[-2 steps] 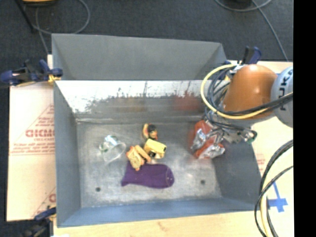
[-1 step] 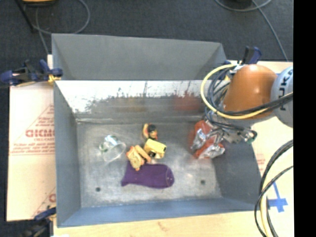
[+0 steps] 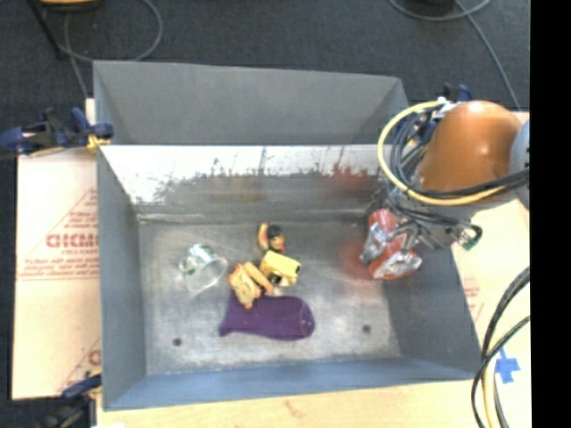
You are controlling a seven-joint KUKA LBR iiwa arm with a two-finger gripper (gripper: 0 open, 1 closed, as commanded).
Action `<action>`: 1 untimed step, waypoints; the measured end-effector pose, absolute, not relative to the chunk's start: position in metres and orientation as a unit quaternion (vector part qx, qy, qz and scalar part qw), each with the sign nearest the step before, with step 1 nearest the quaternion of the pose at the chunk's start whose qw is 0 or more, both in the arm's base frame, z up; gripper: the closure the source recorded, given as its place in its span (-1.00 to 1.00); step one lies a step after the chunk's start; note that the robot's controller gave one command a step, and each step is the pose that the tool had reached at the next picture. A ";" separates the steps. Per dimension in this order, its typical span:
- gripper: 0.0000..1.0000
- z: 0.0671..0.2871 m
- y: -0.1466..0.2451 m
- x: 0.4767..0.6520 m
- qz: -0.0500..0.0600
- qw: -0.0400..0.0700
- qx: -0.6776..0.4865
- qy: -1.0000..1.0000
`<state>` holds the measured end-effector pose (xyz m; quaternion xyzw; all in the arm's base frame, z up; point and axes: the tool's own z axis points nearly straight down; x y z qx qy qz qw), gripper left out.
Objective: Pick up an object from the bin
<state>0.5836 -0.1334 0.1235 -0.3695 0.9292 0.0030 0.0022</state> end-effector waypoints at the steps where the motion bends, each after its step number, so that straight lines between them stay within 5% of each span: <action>1: 1.00 0.179 -0.150 0.599 -0.001 0.002 -0.354 0.935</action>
Offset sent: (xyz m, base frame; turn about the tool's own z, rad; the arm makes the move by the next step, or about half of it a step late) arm -0.0100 0.0178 0.1067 0.0001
